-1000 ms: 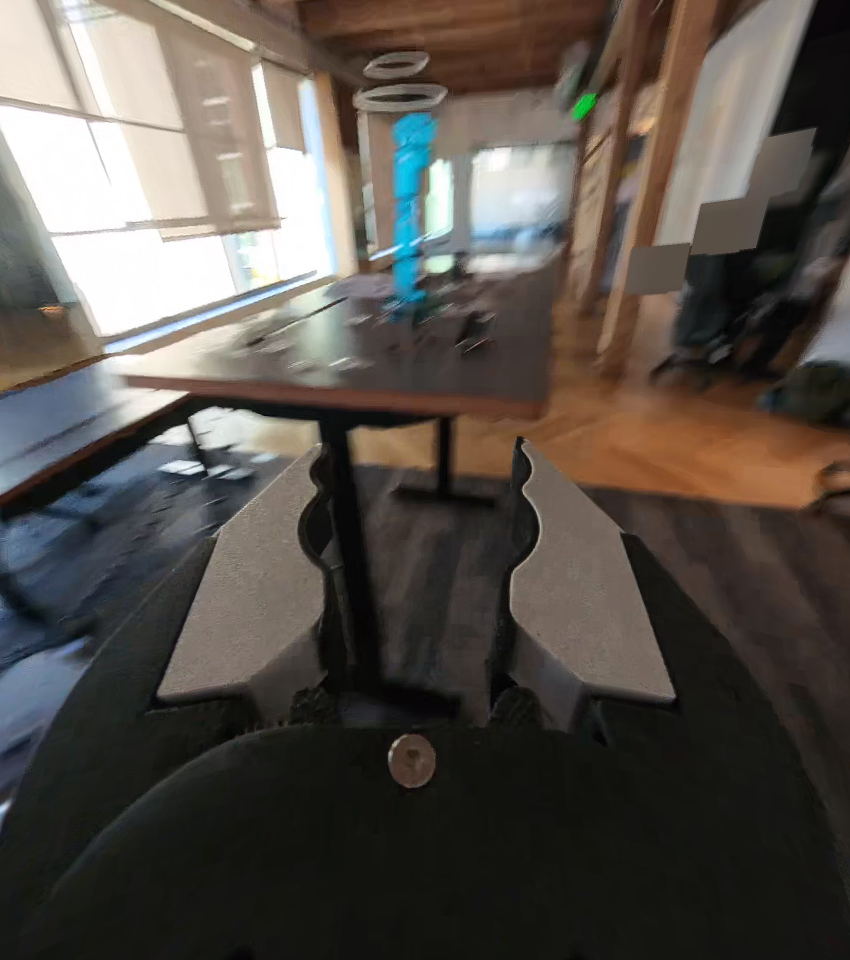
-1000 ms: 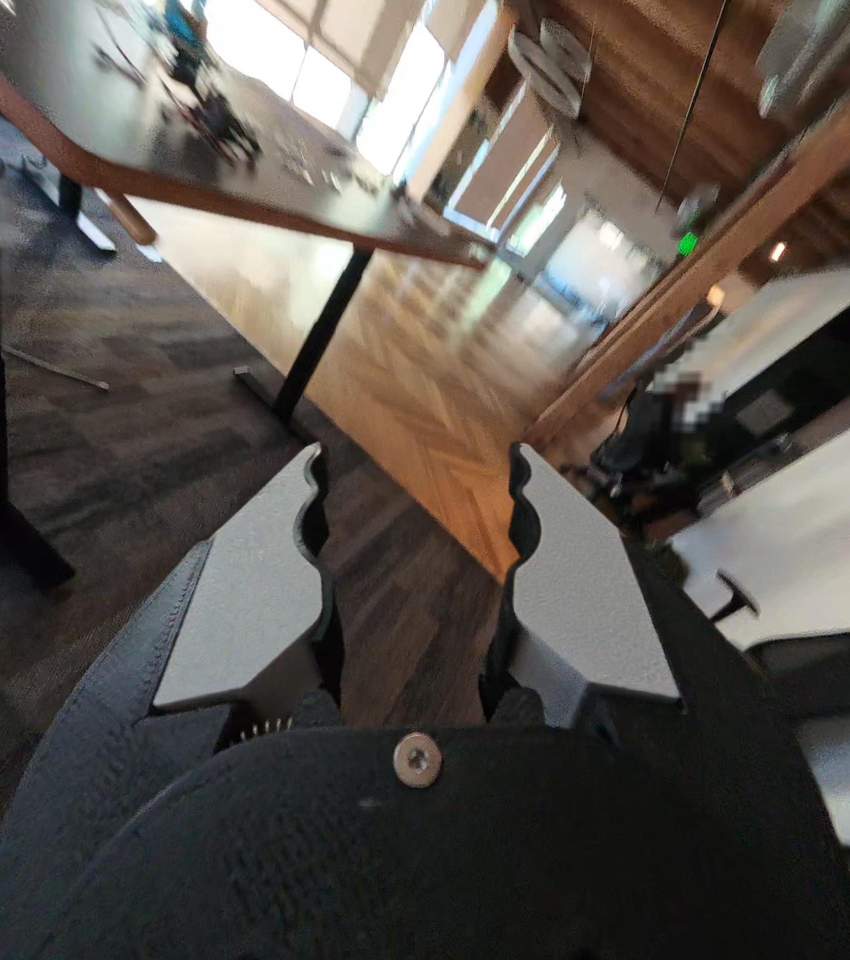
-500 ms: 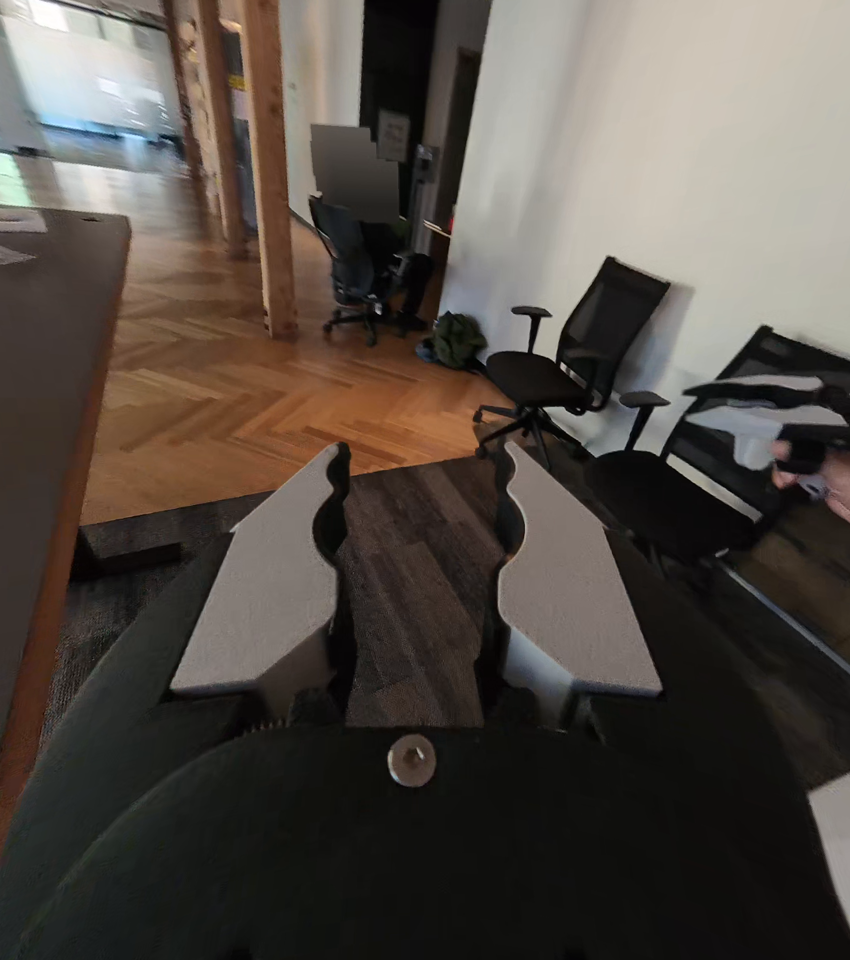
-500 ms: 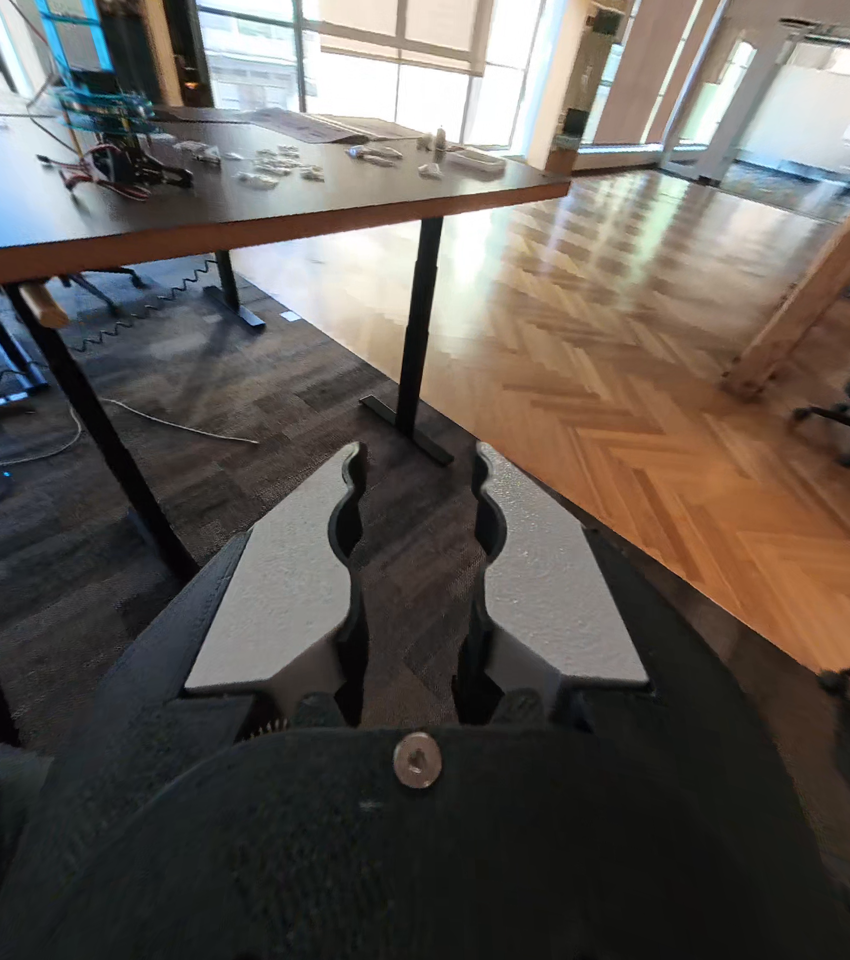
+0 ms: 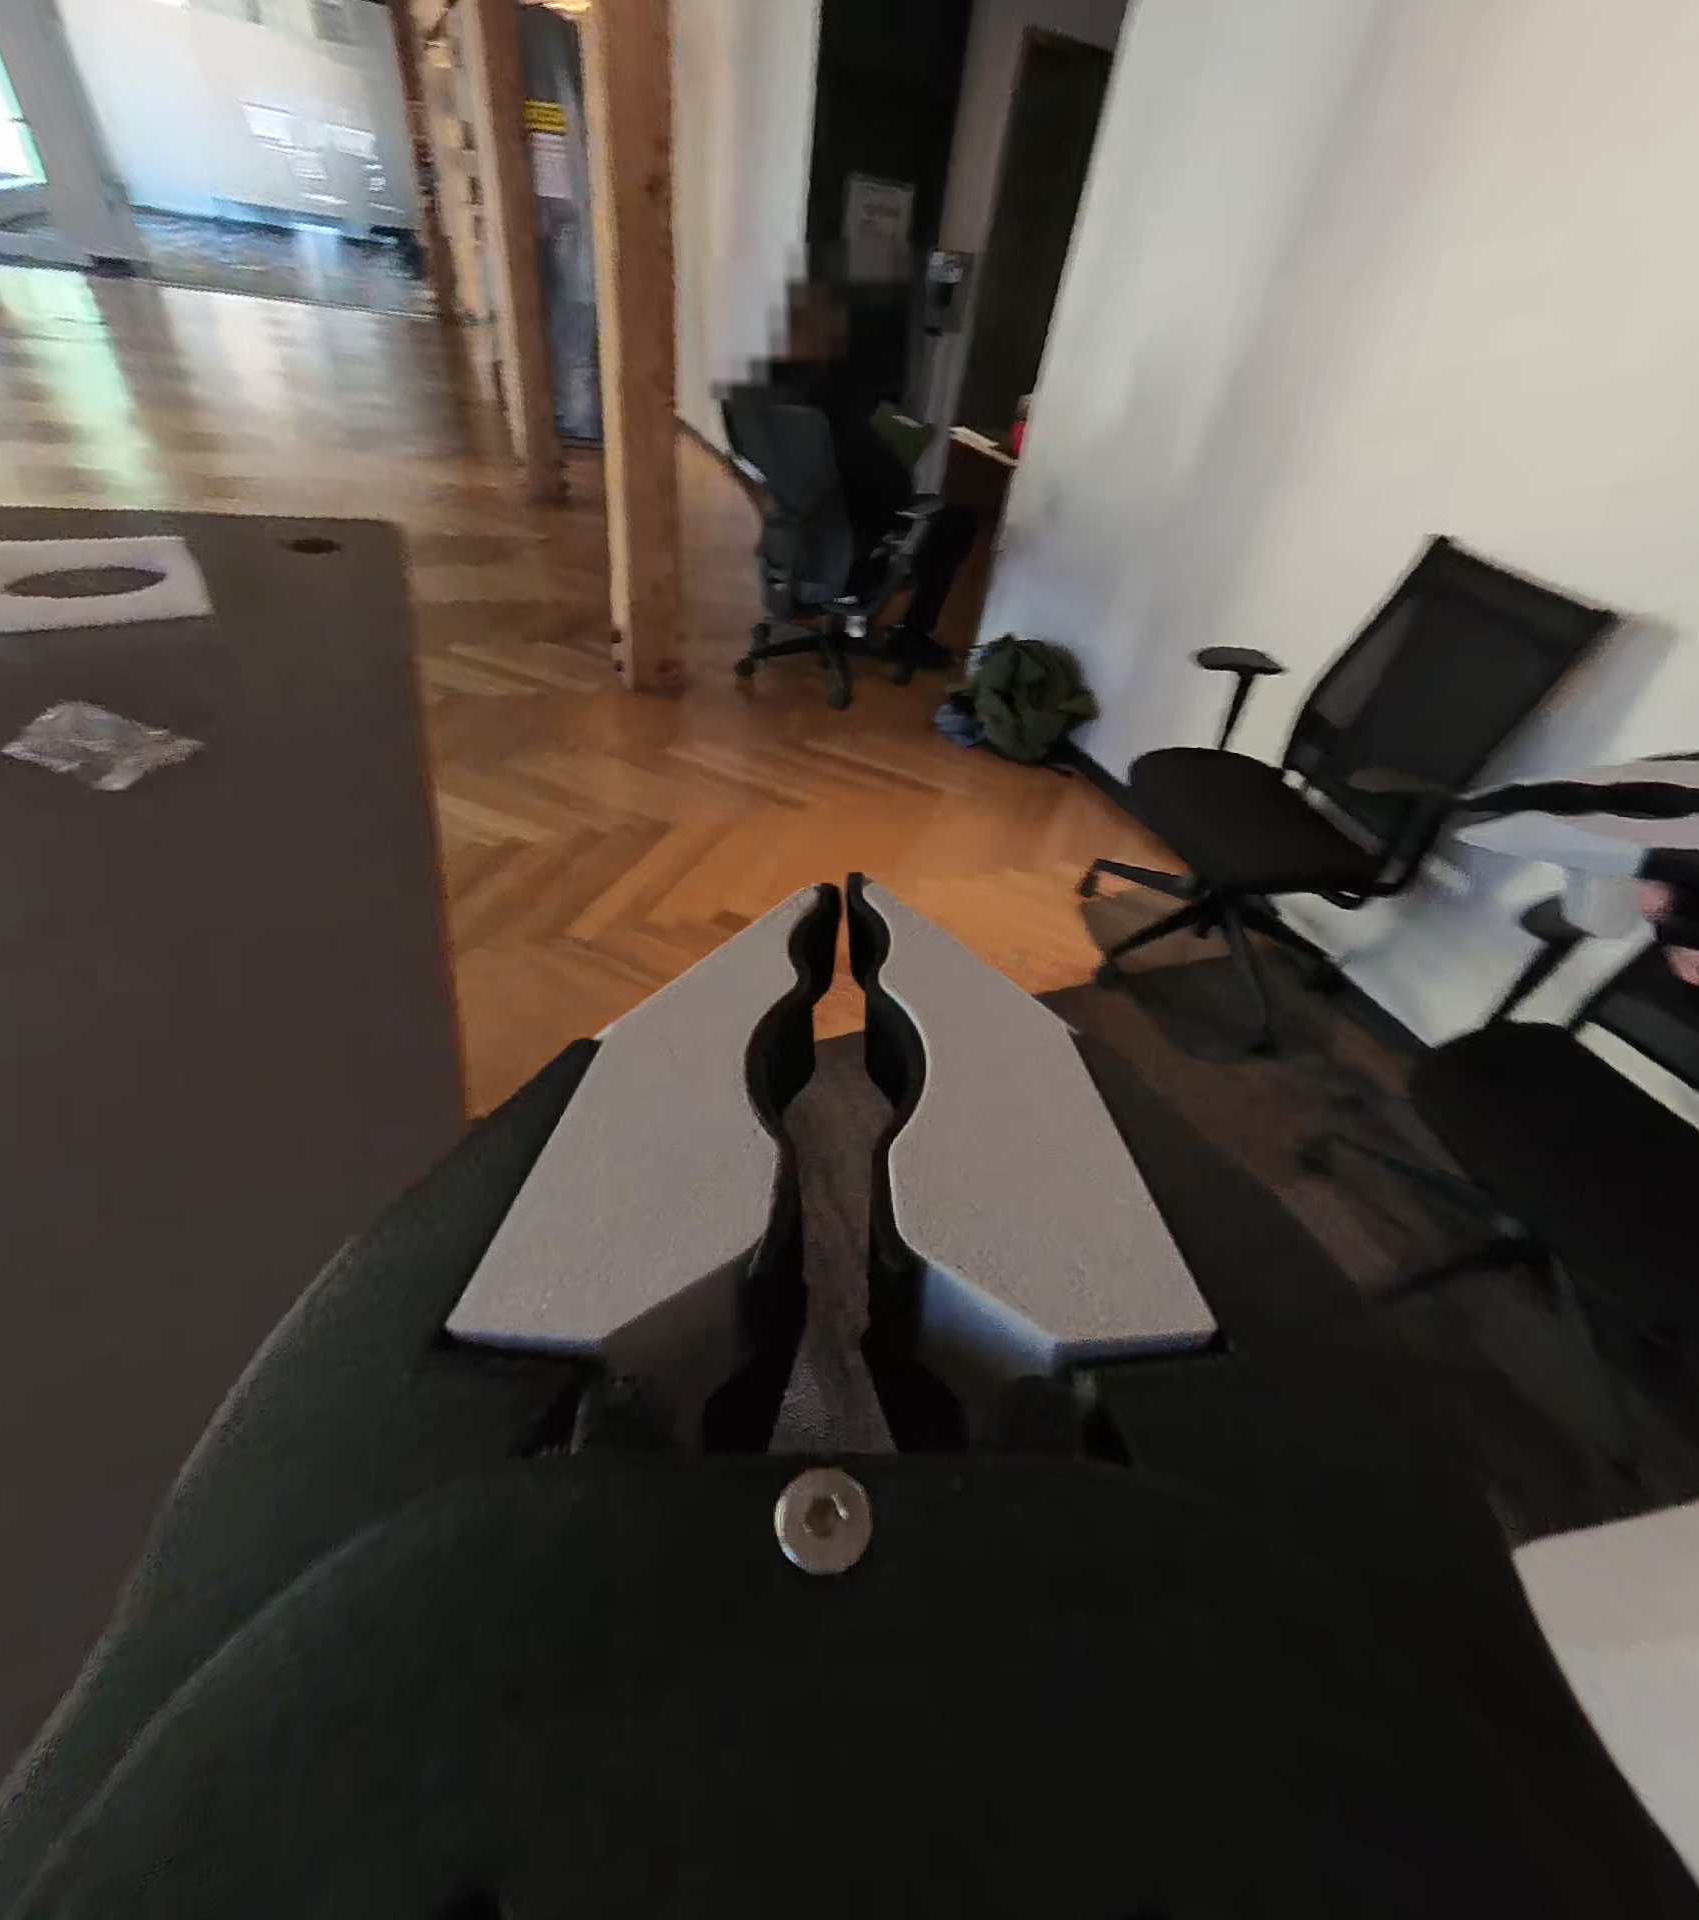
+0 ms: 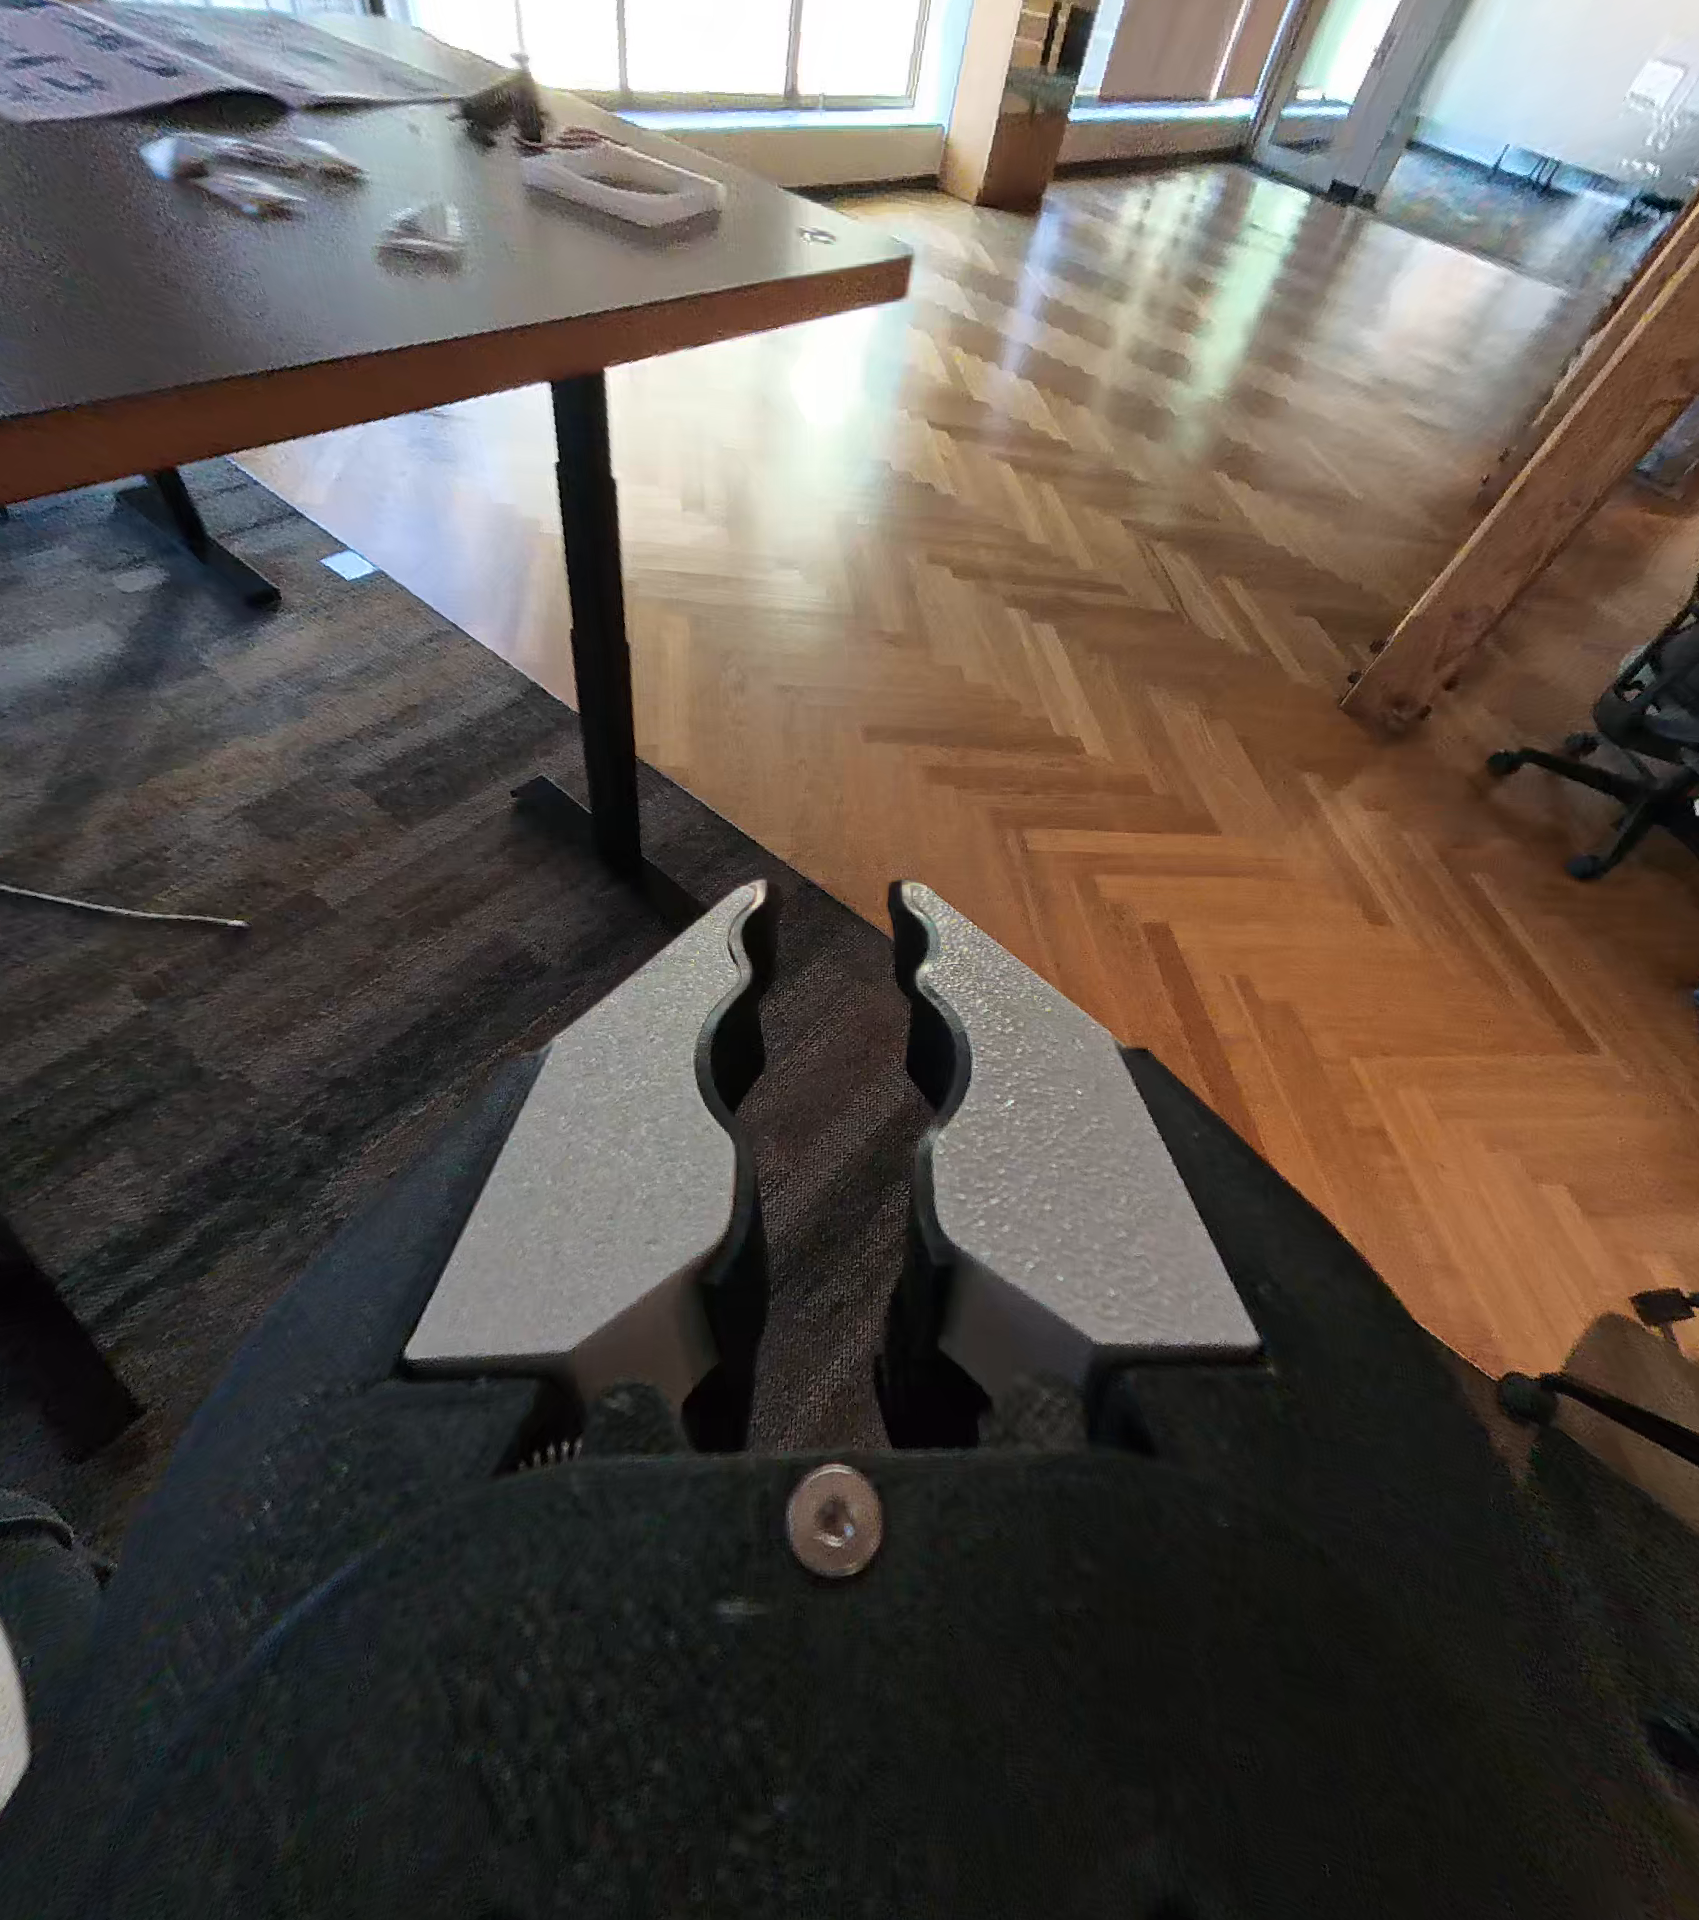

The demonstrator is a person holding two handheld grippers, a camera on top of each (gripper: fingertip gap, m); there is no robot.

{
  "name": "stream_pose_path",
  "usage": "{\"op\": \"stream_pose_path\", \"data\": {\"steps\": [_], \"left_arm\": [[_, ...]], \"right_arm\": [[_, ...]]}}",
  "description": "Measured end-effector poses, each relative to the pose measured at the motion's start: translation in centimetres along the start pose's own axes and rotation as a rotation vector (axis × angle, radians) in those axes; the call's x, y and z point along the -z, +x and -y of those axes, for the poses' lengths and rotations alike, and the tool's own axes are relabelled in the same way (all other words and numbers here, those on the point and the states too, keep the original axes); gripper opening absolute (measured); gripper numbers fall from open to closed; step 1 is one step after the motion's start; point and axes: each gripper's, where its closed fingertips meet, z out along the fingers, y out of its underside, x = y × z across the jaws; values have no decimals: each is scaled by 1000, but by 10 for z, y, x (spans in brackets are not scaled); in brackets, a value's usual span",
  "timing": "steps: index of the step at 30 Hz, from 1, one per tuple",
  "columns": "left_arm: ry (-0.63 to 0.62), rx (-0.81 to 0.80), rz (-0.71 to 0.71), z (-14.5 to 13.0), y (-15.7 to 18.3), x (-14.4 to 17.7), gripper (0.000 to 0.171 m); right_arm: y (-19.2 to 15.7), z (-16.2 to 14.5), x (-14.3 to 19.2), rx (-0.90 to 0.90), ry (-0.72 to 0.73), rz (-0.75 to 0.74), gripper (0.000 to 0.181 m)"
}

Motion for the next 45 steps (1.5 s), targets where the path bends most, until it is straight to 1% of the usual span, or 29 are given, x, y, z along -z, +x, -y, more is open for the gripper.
{"op": "stream_pose_path", "data": {"steps": [3, 6, 8, 9, 10, 11, 13, 15, 18, 20, 22, 24, 26, 28, 31, 34, 36, 38, 40, 42, 43, 45], "left_arm": [[-40, 61, 139, 7, -67, -48, 19], [-58, 103, 277, 16, -129, -89, 29], [-63, 99, 417, 26, -173, -109, 29], [-75, 91, 494, 31, -195, -117, 30], [-98, 84, 550, 36, -214, -126, 33], [-132, 74, 588, 41, -232, -136, 37], [-208, 34, 683, 47, -272, -151, 38], [-271, 17, 756, 50, -317, -166, 31], [-286, 36, 781, 63, -388, -199, 27], [-303, 48, 772, 71, -442, -227, 31], [-340, 48, 762, 78, -501, -254, 31], [-373, 68, 738, 83, -556, -282, 31], [-428, 117, 707, 83, -602, -305, 31], [-496, 157, 667, 78, -637, -327, 33], [-649, 151, 672, 63, -679, -341, 31], [-733, 196, 699, 49, -706, -348, 24], [-731, 256, 706, 45, -714, -354, 21], [-699, 329, 711, 47, -721, -363, 18], [-656, 408, 658, 57, -726, -380, 22], [-647, 434, 606, 67, -732, -397, 29], [-660, 426, 583, 70, -735, -403, 30], [-721, 416, 576, 66, -740, -409, 31]], "right_arm": [[49, 3, -65, -53, -14, 40, 21], [103, 15, -143, -46, -11, 98, 21], [136, 36, -205, -8, 29, 144, 21], [147, 51, -236, -18, 30, 189, 21], [151, 70, -266, -28, 40, 265, 21], [152, 91, -295, -25, 65, 340, 21], [151, 134, -352, 29, 101, 433, 21], [142, 170, -405, 103, 112, 519, 22], [121, 213, -477, 206, 150, 630, 22], [109, 230, -524, 257, 167, 678, 22], [98, 243, -570, 284, 179, 691, 23], [83, 255, -610, 244, 175, 720, 23], [60, 267, -639, 207, 176, 830, 23], [47, 273, -670, 263, 136, 884, 24], [42, 288, -721, 369, 130, 903, 25], [34, 304, -771, 410, 147, 1000, 26], [27, 312, -808, 445, 158, 1085, 26], [15, 320, -841, 493, 159, 1198, 26], [4, 328, -870, 543, 132, 1309, 27], [-7, 341, -889, 583, 128, 1418, 28], [-12, 349, -896, 599, 127, 1462, 27], [-21, 366, -907, 614, 143, 1522, 28]]}}
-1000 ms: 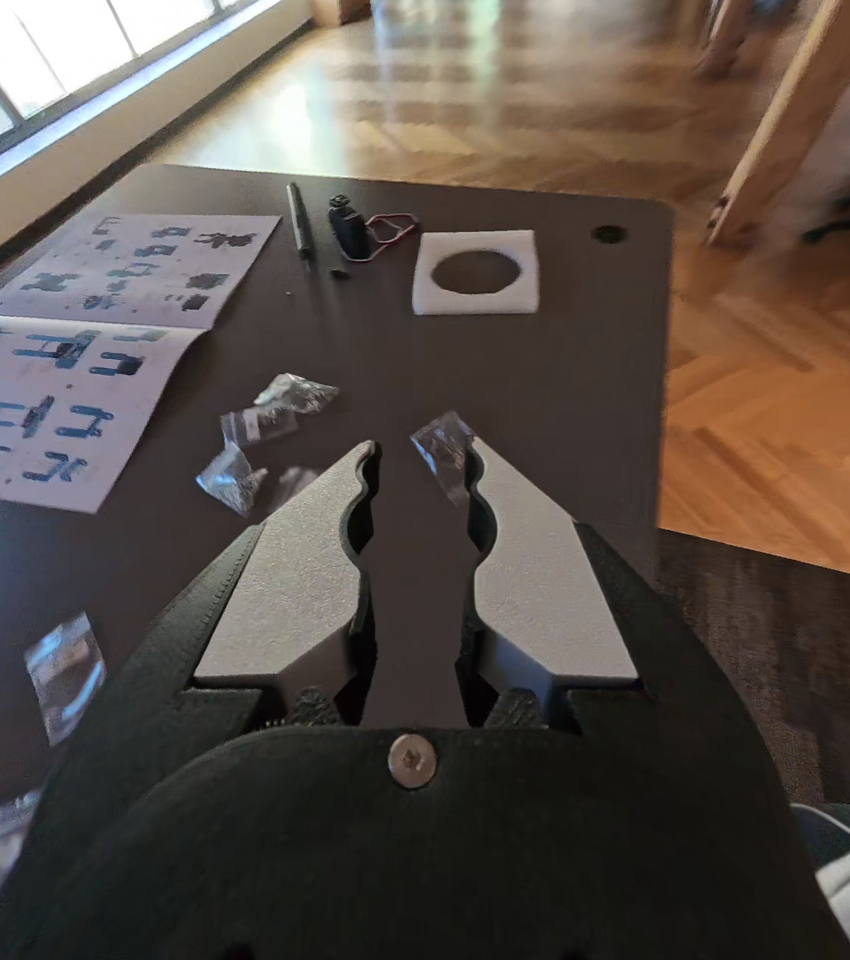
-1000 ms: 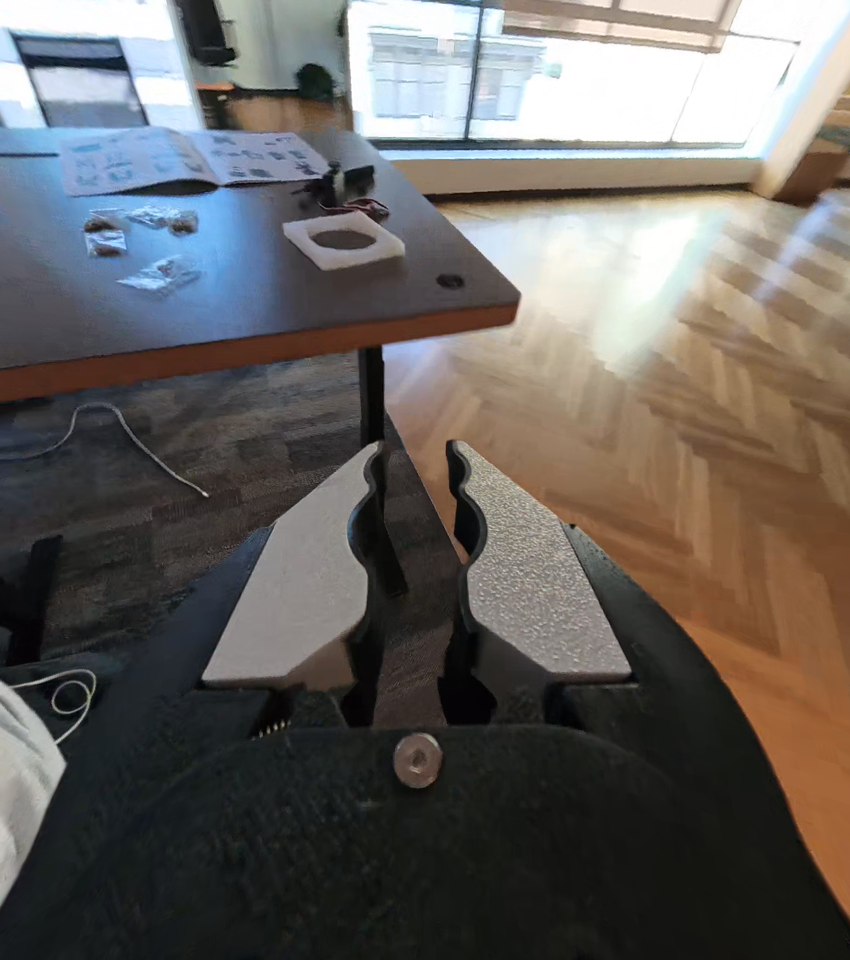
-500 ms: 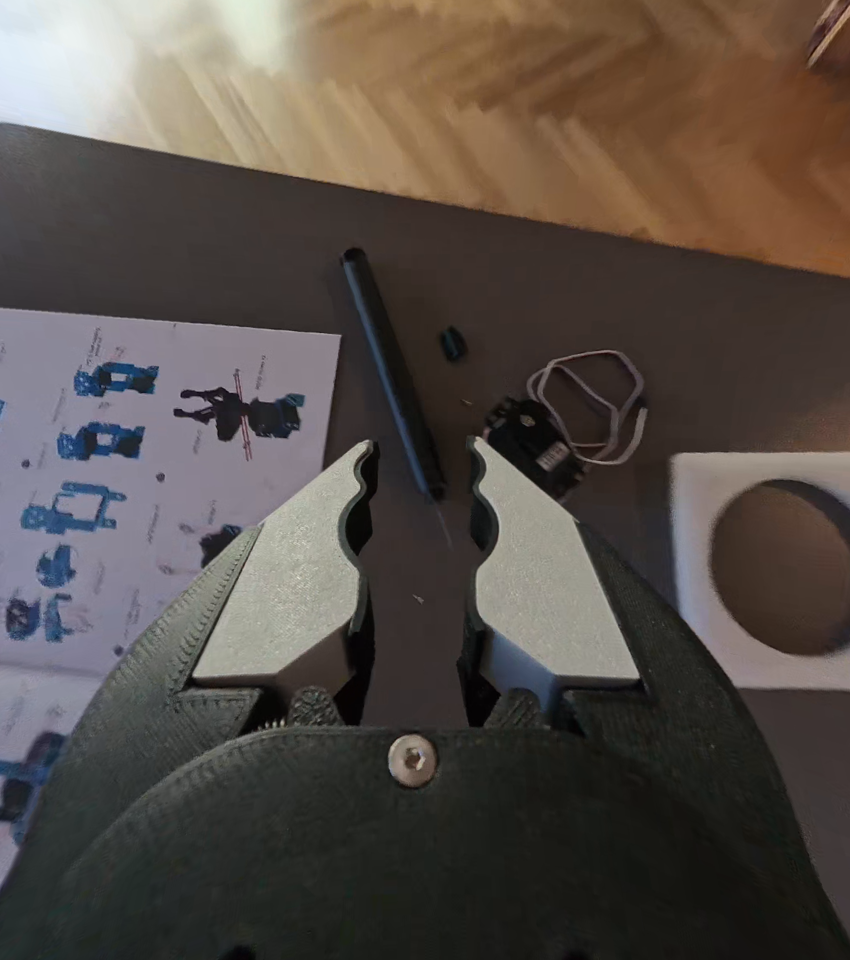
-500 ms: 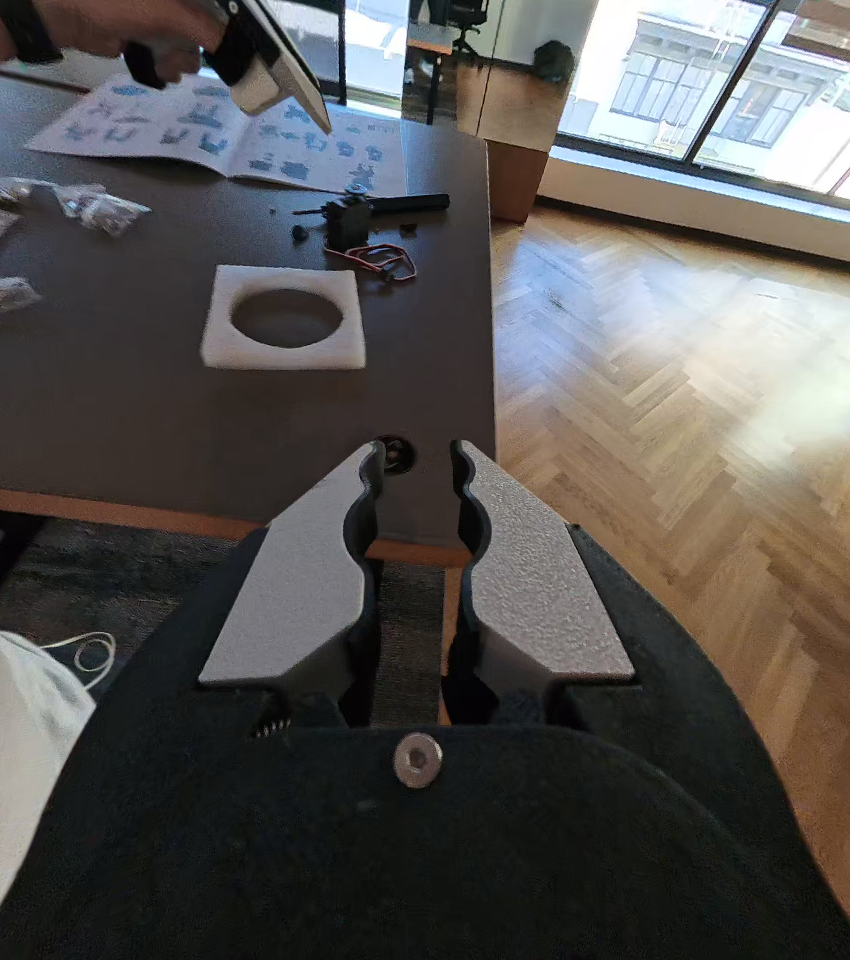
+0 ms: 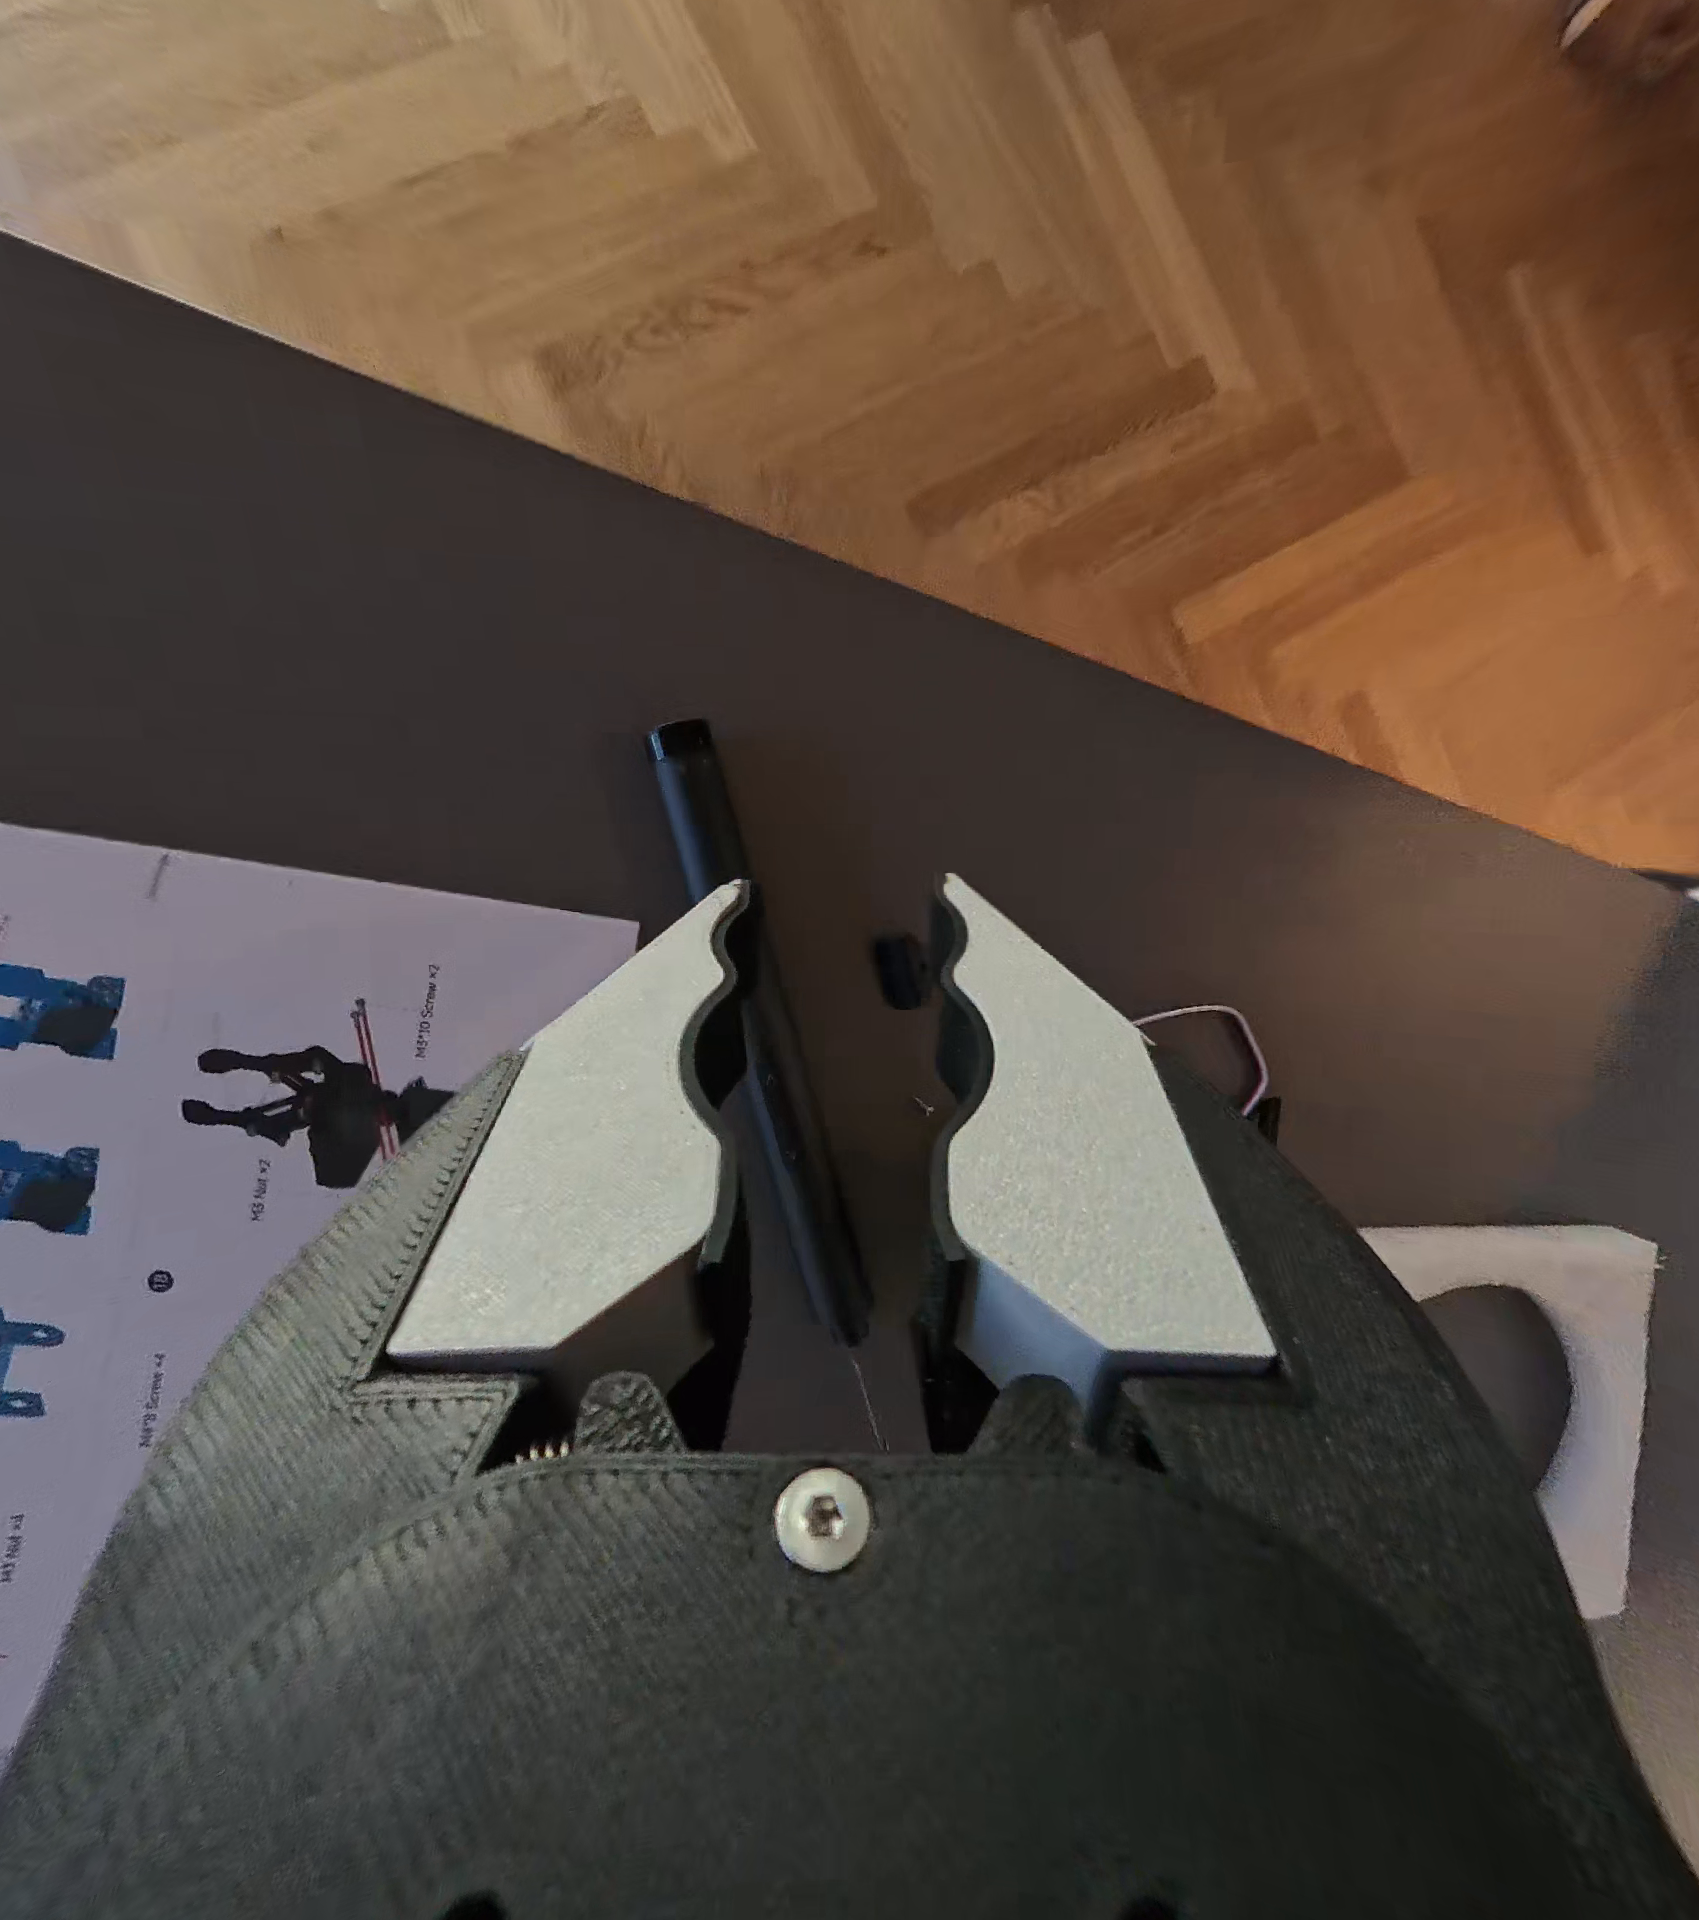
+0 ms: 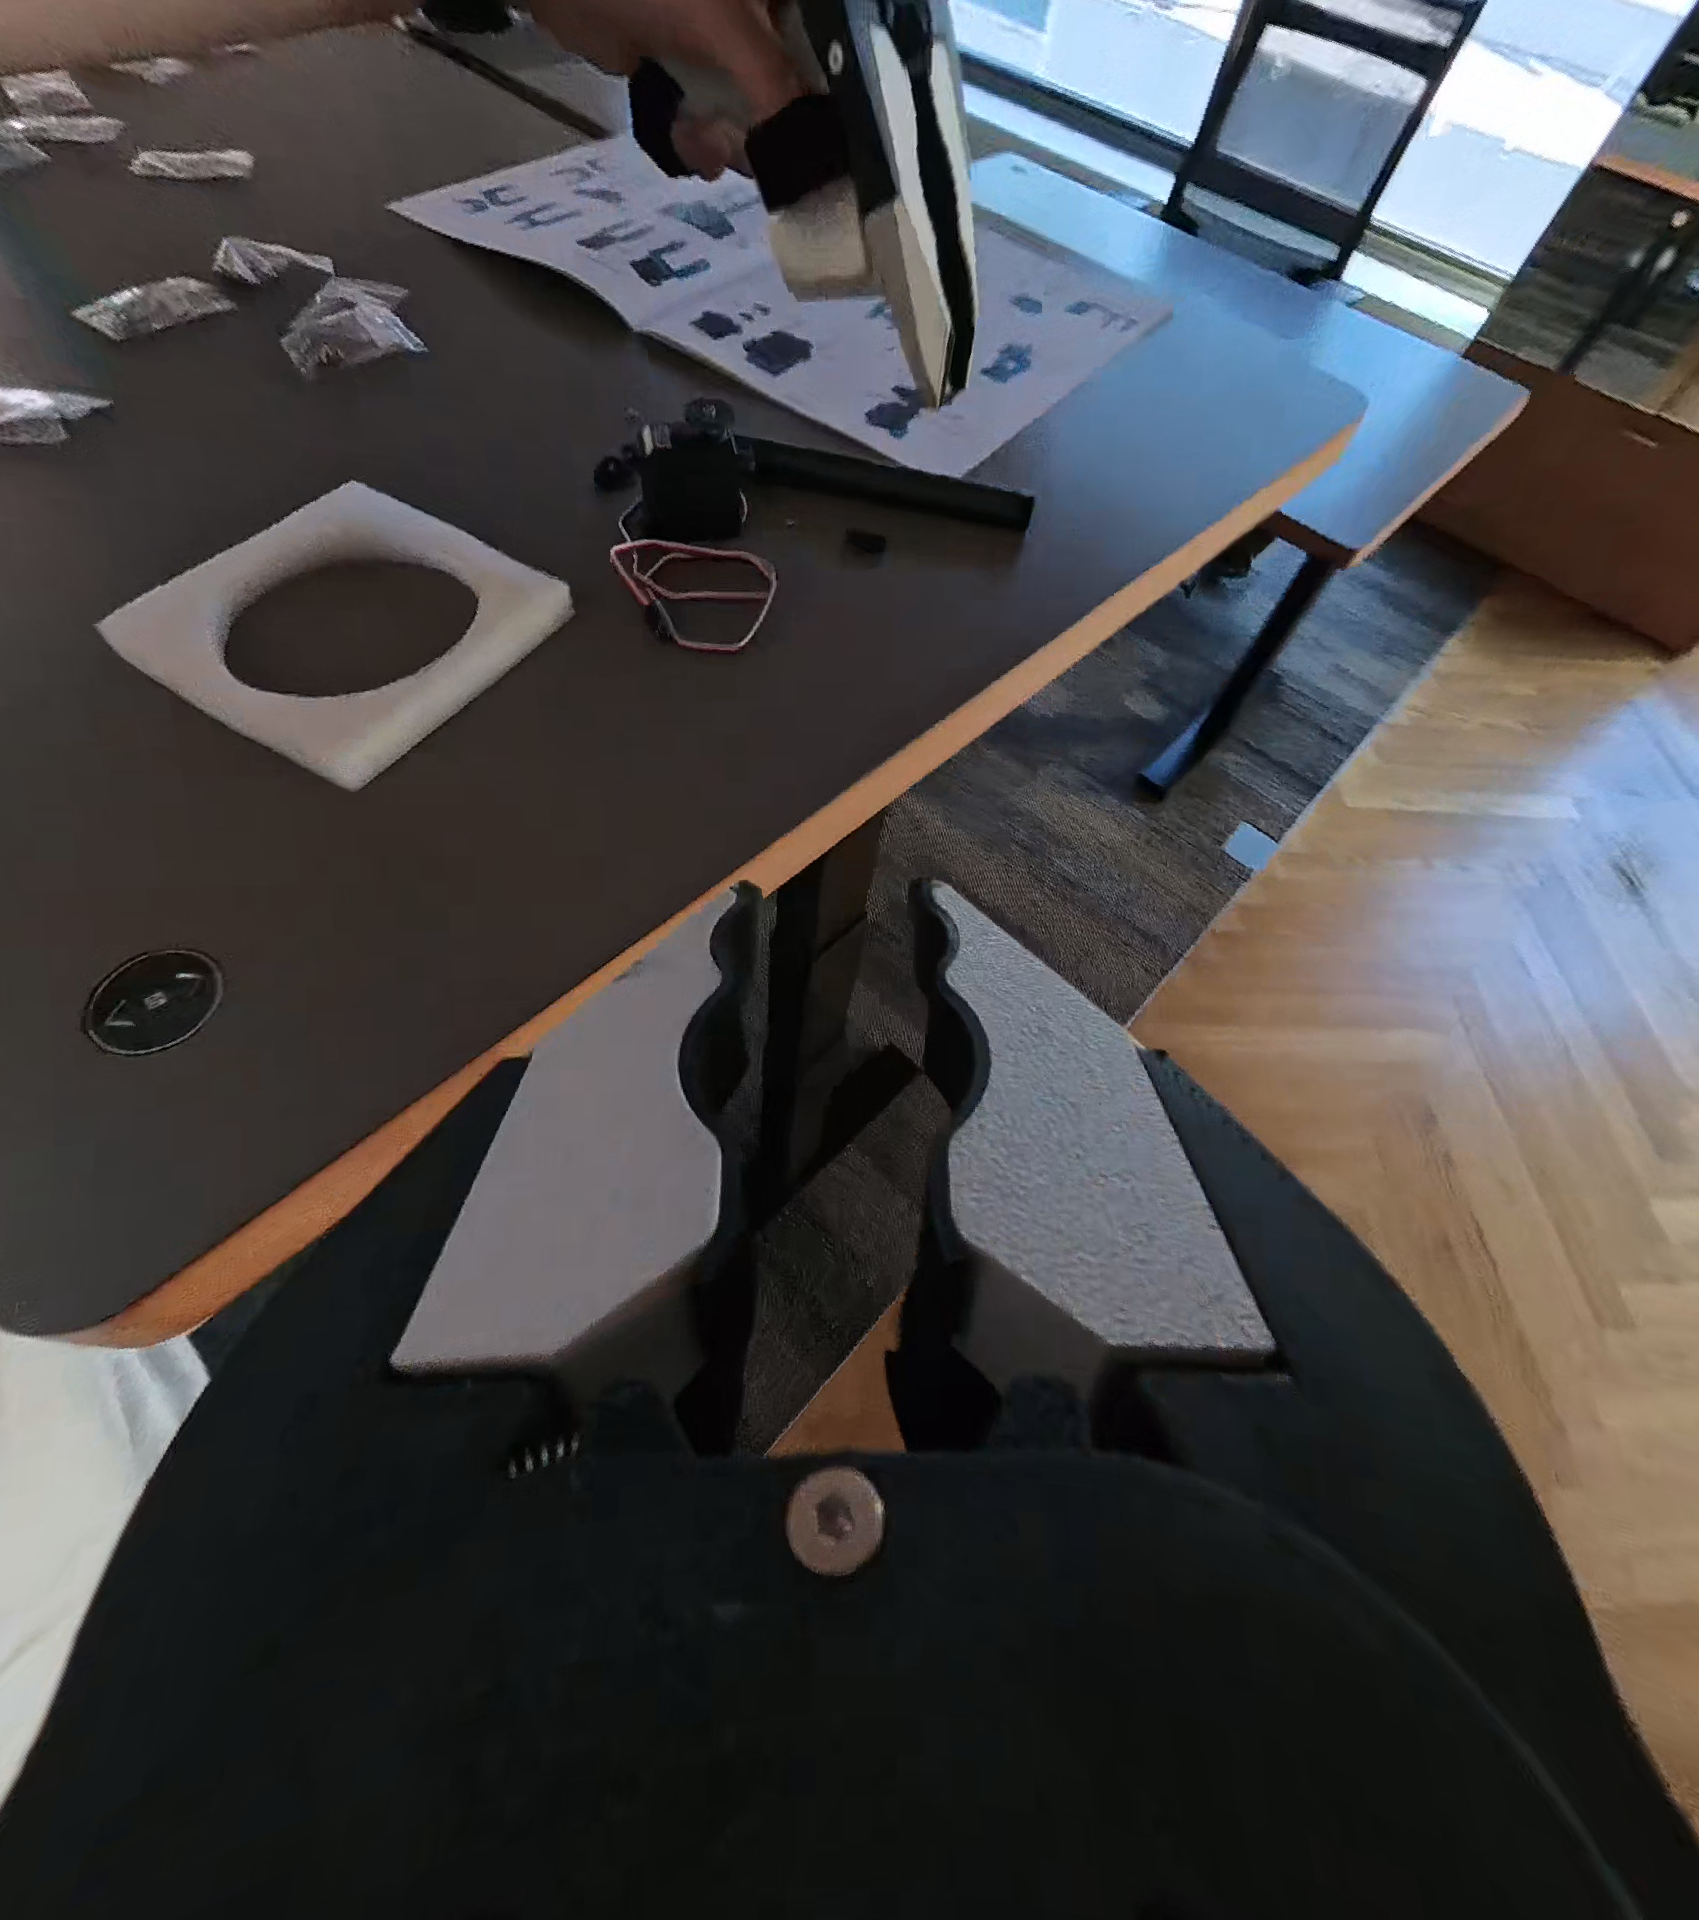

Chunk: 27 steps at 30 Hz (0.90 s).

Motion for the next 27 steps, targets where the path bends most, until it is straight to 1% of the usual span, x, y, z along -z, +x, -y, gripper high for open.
{"op": "stream_pose_path", "data": {"steps": [4, 7, 9, 11, 12, 14, 15, 18, 21, 24, 27], "left_arm": [[-82, -32, 8, -4, 4, -14, 31], [-130, -75, 105, -10, -1, -20, 29], [-113, -20, 131, -6, -4, -23, 26], [-107, 63, 147, -5, -10, -23, 27], [-127, 88, 168, -9, -14, -23, 29], [-177, 107, 247, -22, -27, -20, 31], [-185, 129, 259, -27, -30, -19, 31], [-189, 246, 212, -38, -29, -21, 32], [-199, 264, 212, -41, -28, -20, 29], [-252, 257, 207, -48, -24, -21, 27], [-283, 269, 211, -55, -26, -24, 28]], "right_arm": [[24, 20, -10, 23, 61, 40, 29], [33, 31, -18, 54, 145, 76, 29], [43, 26, -29, 54, 150, 135, 29], [52, 17, -44, 62, 130, 245, 29], [59, 12, -52, 84, 122, 291, 31], [82, 7, -67, 155, 117, 334, 31], [94, 6, -73, 179, 115, 356, 32], [114, 9, -82, 160, 119, 509, 32], [127, 14, -85, 137, 96, 635, 32], [144, 19, -97, 171, 105, 646, 32], [147, 24, -115, 135, 110, 693, 32]]}}
